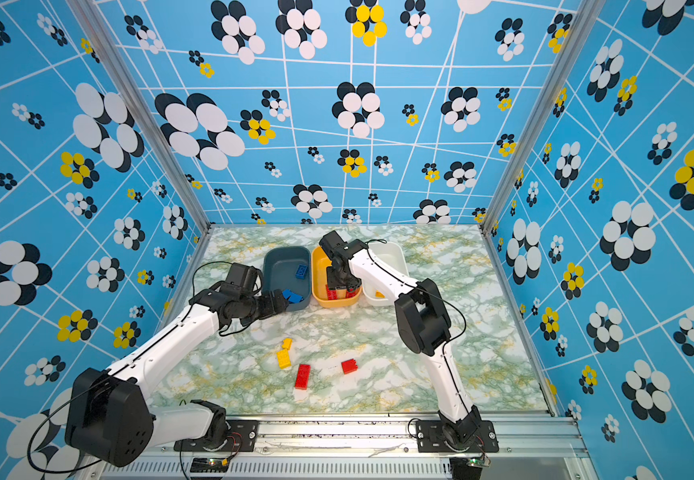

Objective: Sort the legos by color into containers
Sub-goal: 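Lower right gripper to a small red brick and grasp it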

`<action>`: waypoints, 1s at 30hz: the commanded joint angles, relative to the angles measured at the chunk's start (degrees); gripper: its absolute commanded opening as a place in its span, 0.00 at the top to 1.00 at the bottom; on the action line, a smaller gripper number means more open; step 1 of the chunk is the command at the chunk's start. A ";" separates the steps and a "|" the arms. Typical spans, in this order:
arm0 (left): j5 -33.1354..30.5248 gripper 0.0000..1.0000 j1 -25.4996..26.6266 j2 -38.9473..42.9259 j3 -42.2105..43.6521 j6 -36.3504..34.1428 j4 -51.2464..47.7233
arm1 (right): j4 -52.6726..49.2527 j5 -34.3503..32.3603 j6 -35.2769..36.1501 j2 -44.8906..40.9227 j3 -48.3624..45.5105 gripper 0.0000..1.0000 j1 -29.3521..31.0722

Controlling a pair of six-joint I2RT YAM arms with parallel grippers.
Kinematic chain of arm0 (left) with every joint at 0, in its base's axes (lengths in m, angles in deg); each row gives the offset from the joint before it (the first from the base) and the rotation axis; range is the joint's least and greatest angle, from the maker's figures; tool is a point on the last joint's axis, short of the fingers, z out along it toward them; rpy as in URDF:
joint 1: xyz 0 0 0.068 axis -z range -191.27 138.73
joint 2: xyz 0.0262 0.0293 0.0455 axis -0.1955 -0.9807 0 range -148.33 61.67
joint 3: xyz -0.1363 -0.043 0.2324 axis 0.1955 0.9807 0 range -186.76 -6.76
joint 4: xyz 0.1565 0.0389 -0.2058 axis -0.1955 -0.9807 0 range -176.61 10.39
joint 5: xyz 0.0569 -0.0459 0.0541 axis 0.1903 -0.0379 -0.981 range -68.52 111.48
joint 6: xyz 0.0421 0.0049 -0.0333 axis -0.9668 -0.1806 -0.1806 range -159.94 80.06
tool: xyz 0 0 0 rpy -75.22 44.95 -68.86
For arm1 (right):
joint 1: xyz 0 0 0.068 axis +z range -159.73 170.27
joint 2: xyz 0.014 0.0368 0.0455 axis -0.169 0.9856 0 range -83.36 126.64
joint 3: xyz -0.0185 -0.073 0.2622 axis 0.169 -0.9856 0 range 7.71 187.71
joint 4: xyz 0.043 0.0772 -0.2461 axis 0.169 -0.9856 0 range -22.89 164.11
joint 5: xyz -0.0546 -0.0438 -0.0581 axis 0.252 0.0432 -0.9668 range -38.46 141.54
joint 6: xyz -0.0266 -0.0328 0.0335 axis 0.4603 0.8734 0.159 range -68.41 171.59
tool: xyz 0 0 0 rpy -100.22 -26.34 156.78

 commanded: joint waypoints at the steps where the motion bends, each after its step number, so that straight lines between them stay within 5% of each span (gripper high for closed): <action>1: 0.69 0.08 -0.53 1.04 1.17 0.17 -0.29 | -0.78 0.78 -0.99 -5.90 -2.54 0.45 0.24; 17: 0.85 0.07 -0.51 -0.23 0.98 0.24 0.71 | 5.67 3.45 -3.49 -22.89 -30.21 0.29 7.34; 30: 0.70 0.07 -0.39 -0.48 0.92 0.34 0.90 | 7.89 3.39 -6.92 -24.34 -41.47 0.27 15.82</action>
